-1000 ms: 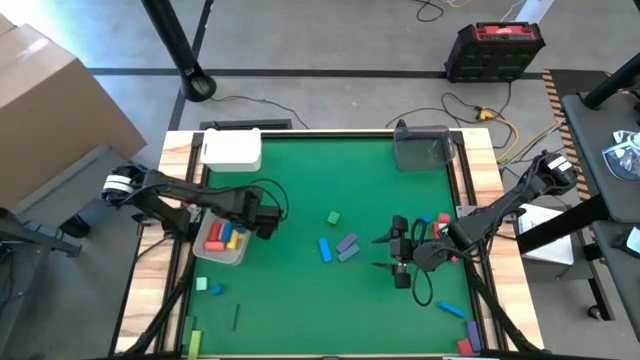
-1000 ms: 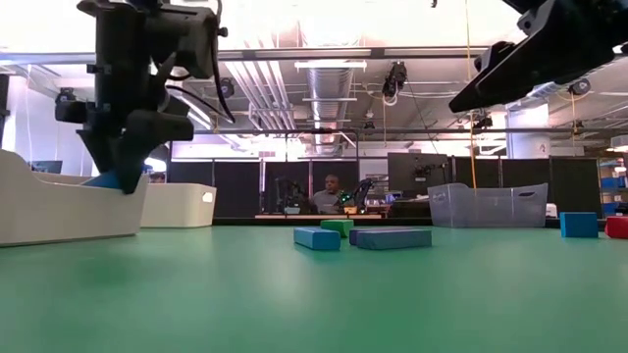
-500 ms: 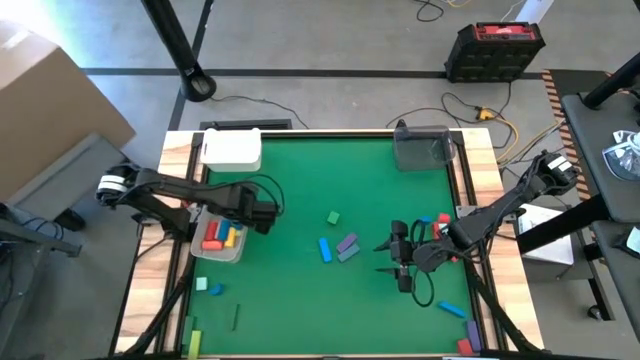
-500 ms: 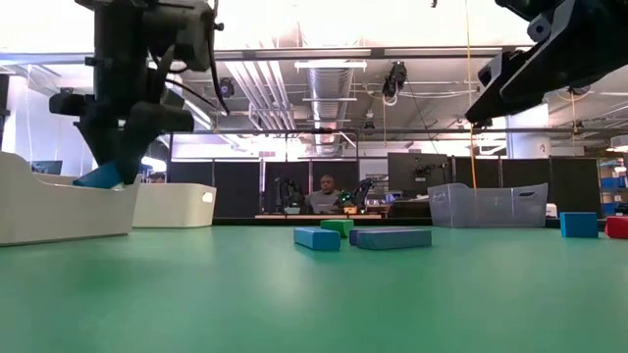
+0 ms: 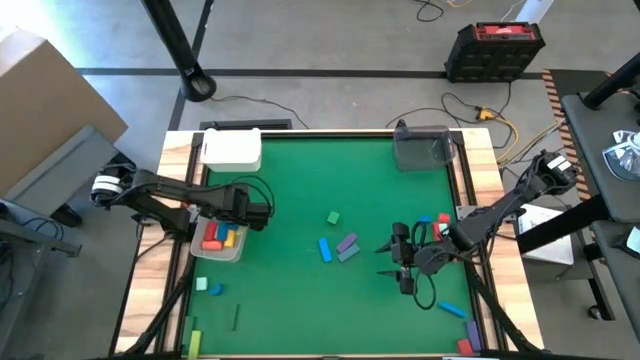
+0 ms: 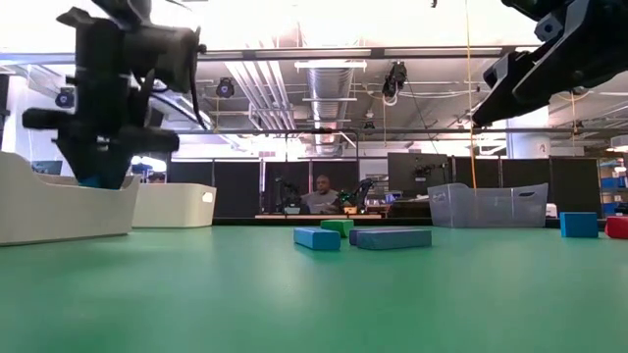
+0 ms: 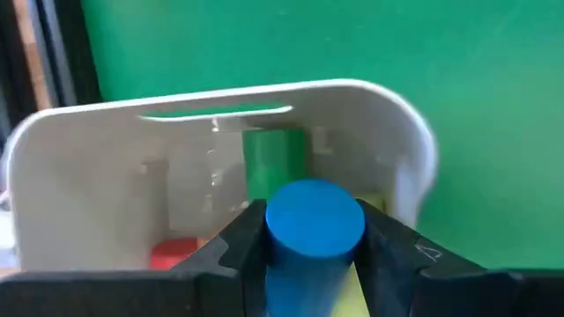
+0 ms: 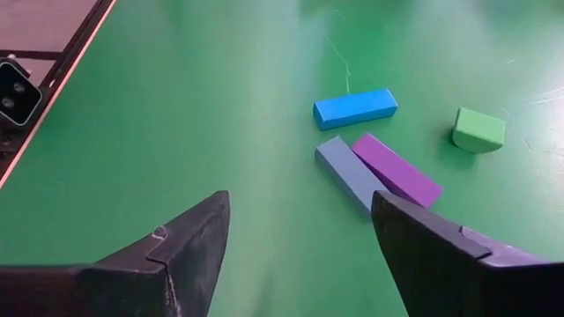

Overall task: Sort blocks by size
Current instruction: Put the blue cylindrical block into the gray bin, then put the green cylindrical block into the gray bin

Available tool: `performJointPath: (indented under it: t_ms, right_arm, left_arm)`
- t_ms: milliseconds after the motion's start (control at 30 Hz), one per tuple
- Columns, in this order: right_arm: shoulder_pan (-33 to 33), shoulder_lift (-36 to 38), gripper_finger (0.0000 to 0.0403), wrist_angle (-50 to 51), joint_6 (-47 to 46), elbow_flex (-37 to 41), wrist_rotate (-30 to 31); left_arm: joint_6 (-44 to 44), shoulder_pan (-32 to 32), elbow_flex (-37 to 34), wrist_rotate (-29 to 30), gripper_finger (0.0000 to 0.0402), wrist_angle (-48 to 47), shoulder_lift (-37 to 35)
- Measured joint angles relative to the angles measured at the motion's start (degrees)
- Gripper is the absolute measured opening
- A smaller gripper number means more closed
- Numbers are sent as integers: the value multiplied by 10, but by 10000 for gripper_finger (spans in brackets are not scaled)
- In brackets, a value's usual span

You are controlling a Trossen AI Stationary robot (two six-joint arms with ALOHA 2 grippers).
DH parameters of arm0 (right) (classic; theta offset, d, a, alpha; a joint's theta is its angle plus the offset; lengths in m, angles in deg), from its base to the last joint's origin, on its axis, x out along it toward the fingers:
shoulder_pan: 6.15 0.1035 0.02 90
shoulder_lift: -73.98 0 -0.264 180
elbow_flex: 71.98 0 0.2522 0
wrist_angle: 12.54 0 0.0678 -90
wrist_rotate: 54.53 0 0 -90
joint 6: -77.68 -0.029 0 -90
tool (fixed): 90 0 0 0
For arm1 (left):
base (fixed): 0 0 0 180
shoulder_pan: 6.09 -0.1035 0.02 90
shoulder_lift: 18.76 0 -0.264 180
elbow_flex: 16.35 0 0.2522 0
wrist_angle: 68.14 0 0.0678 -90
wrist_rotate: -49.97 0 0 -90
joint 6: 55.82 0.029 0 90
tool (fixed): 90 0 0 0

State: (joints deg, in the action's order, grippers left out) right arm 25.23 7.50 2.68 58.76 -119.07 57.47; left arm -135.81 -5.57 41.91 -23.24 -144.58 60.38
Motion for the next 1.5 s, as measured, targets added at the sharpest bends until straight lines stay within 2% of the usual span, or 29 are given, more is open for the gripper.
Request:
performJointPath:
  t_ms: [133,233,367,467,633,800,1033,1133,1233,1333,1500]
  right_arm:
    - [0,0,261,0,0,0,0]
    - [0,0,258,0,0,0,0]
    - [0,0,265,0,5,0,0]
    - [0,0,276,2,8,0,0]
    - [0,7,293,16,5,-1,0]
    - [0,20,307,152,-26,-47,5]
    - [0,23,312,489,-158,-144,-2]
    - [2,23,305,621,-218,-155,-45]
    - [7,23,296,710,-291,-147,-106]
    - [4,19,285,739,-343,-129,-190]
    - [-8,-12,268,733,-303,-113,-212]
  left_arm:
    - [-17,-10,-29,21,119,22,-1]
    - [-29,-10,-39,41,134,23,-2]
    - [-24,-11,-44,40,157,19,-1]
    - [-15,-10,-38,43,166,21,-1]
    - [-1,-8,1,50,181,-34,-2]
    - [10,-6,59,66,210,-115,-2]
    - [35,17,133,84,263,-211,-4]
    - [49,48,164,103,273,-211,-9]
    - [51,100,200,149,276,-200,-11]
    - [71,169,231,227,276,-162,-11]
    - [205,287,247,354,275,-35,-11]
